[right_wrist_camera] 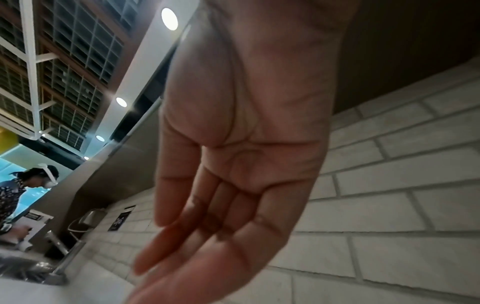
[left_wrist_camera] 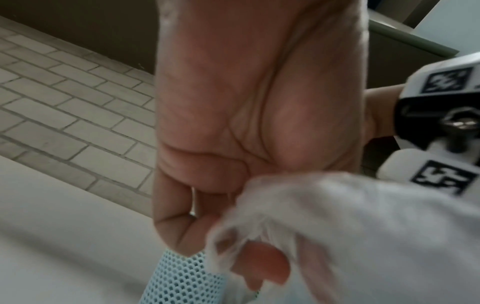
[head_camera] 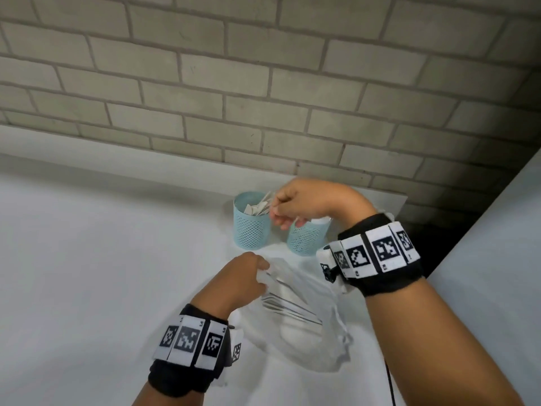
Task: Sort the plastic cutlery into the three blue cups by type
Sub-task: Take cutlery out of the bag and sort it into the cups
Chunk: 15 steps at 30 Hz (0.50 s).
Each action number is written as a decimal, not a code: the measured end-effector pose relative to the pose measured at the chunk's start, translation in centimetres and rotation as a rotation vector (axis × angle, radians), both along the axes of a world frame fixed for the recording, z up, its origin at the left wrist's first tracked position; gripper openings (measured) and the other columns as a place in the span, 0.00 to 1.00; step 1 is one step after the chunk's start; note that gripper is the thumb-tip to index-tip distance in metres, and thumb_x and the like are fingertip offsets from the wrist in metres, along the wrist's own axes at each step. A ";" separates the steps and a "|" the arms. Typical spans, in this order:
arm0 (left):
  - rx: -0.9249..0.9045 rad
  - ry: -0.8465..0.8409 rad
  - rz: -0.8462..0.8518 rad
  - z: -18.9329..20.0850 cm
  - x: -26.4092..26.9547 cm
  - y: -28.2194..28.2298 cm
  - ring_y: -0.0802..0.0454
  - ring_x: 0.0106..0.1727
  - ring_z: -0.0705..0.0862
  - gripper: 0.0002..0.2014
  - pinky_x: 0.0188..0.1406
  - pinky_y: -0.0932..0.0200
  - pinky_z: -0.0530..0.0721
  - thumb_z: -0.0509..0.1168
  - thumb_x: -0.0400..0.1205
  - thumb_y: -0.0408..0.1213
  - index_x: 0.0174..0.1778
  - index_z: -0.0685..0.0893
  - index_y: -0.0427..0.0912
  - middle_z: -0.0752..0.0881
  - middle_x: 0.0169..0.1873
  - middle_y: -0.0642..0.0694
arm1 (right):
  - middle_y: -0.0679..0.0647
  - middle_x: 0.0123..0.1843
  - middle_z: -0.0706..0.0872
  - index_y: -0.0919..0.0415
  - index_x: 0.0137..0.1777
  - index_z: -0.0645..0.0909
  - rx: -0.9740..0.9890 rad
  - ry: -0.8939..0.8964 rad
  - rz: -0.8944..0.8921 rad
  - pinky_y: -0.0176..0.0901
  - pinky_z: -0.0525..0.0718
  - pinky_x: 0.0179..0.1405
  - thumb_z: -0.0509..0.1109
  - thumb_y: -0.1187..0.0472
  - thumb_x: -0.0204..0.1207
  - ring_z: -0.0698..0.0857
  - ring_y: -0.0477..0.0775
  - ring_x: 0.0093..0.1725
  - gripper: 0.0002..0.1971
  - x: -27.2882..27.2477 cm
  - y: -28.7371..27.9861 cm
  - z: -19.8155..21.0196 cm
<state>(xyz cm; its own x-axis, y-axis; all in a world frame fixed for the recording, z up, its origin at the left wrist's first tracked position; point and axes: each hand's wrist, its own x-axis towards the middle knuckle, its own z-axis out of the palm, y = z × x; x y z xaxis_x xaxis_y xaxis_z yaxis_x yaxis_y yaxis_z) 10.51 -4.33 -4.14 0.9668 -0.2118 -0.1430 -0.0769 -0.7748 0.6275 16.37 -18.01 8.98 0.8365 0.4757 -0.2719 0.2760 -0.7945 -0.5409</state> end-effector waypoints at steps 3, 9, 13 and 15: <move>0.023 0.000 -0.037 0.1 -0.4 0.0 0.54 0.70 0.73 0.28 0.62 0.67 0.70 0.69 0.77 0.35 0.74 0.70 0.46 0.73 0.71 0.51 | 0.54 0.40 0.86 0.63 0.43 0.82 -0.088 0.141 -0.007 0.38 0.85 0.44 0.59 0.69 0.82 0.86 0.49 0.39 0.11 -2.8 -1.3 -1.2; 0.020 -0.044 -0.077 1.0 -1.5 -0.2 0.51 0.72 0.73 0.30 0.64 0.65 0.69 0.66 0.77 0.28 0.76 0.68 0.45 0.71 0.73 0.50 | 0.54 0.56 0.86 0.61 0.62 0.83 -0.145 0.169 -0.022 0.47 0.81 0.61 0.62 0.67 0.78 0.83 0.52 0.52 0.15 -6.0 -1.4 -7.5; 0.029 -0.073 -0.086 1.4 -1.9 -0.2 0.53 0.74 0.71 0.30 0.67 0.66 0.67 0.64 0.77 0.25 0.76 0.68 0.44 0.70 0.74 0.49 | 0.58 0.69 0.79 0.60 0.73 0.72 -0.360 0.047 -0.004 0.44 0.74 0.60 0.60 0.61 0.80 0.78 0.58 0.65 0.21 -6.2 -1.3 -10.9; 0.028 -0.087 -0.096 1.5 -2.0 -0.2 0.53 0.74 0.70 0.30 0.67 0.66 0.67 0.63 0.77 0.25 0.76 0.68 0.45 0.70 0.74 0.50 | 0.57 0.72 0.76 0.57 0.79 0.64 -0.358 0.013 -0.046 0.45 0.74 0.63 0.61 0.60 0.80 0.76 0.59 0.69 0.26 -6.3 -1.4 -12.4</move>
<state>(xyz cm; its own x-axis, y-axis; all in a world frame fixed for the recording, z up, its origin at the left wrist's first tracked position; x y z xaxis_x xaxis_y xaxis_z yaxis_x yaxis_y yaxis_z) 8.47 -4.55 -2.67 0.9514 -0.3007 -0.0664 -0.2046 -0.7786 0.5932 10.06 -19.39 -3.40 0.8504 0.3103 -0.4248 0.2303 -0.9456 -0.2297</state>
